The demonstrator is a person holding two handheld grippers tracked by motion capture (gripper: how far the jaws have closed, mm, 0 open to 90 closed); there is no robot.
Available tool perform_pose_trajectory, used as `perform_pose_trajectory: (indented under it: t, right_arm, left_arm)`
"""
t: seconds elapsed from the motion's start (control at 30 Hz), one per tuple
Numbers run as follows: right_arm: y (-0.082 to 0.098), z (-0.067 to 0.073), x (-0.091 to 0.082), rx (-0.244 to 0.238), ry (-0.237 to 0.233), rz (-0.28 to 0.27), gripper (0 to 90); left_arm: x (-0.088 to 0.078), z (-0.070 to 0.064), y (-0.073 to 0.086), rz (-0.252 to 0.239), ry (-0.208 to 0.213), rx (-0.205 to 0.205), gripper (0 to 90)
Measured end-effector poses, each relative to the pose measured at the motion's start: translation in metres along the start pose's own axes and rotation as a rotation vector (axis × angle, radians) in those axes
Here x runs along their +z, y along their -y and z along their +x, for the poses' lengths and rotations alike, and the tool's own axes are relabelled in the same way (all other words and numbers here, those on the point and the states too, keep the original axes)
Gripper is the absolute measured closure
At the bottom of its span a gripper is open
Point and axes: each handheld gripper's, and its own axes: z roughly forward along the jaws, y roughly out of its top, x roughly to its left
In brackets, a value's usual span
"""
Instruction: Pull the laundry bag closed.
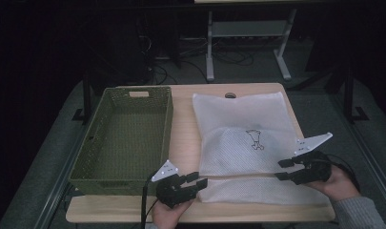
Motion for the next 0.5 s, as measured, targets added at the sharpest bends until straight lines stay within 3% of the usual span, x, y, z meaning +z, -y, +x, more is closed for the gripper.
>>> perform_pose_trajectory:
  t: [0.5]
  right_arm:
    - [-0.018, 0.020, 0.015, -0.052, -0.038, -0.005, 44.5]
  left_arm:
    - [0.001, -0.004, 0.001, 0.007, 0.011, 0.017, 47.2]
